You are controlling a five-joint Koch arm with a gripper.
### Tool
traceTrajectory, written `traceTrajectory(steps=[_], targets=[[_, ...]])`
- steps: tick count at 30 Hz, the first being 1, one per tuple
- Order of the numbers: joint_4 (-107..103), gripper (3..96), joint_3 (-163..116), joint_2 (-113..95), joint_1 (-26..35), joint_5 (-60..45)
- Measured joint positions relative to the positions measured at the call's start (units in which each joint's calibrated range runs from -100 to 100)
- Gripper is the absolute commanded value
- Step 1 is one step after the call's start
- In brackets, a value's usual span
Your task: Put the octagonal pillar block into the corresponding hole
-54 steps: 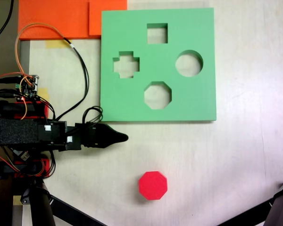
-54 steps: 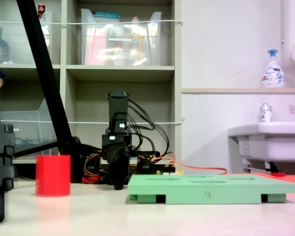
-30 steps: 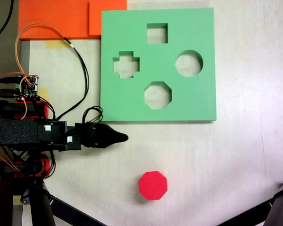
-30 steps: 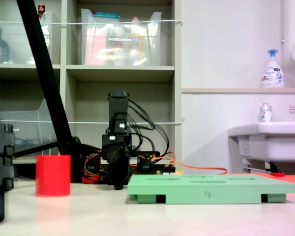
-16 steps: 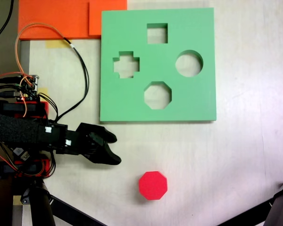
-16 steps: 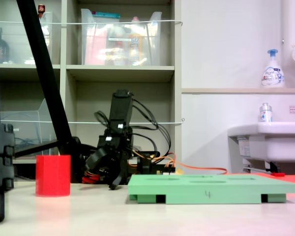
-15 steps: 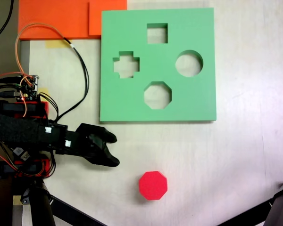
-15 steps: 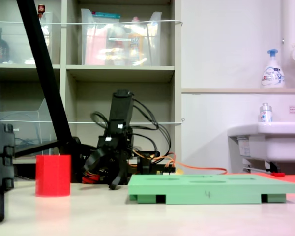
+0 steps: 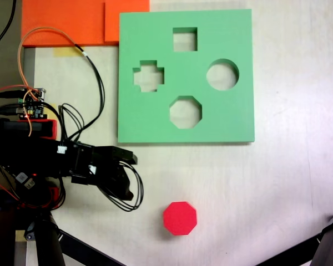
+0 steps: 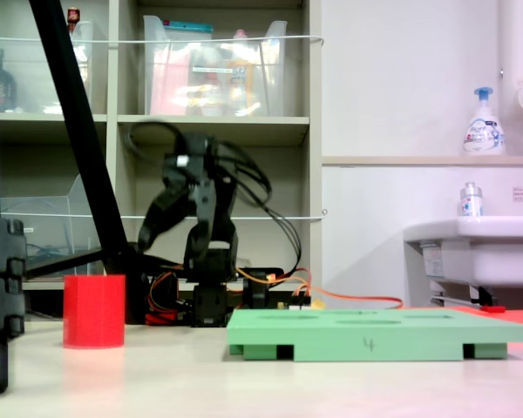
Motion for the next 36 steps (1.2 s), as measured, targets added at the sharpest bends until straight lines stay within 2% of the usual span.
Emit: traceTrajectory(steps=[5,7,8,10,12,24,36], targets=[[-20.0,46.0,23.3,24.1,-2.6,0.2],[-20.7,53.9,23.7,27.9,-4.0,-0.1],[-20.7,62.3,24.0,30.2,-4.7,-0.7],[-20.8,72.6,28.6,35.8,-5.7,-2.2],[-20.8,77.5,34.7,42.5,-6.7,-3.9],[-19.8,78.1,55.0,75.6,-8.5,-5.7],[-18.8,78.1,57.7,82.1,-8.4,-5.7]])
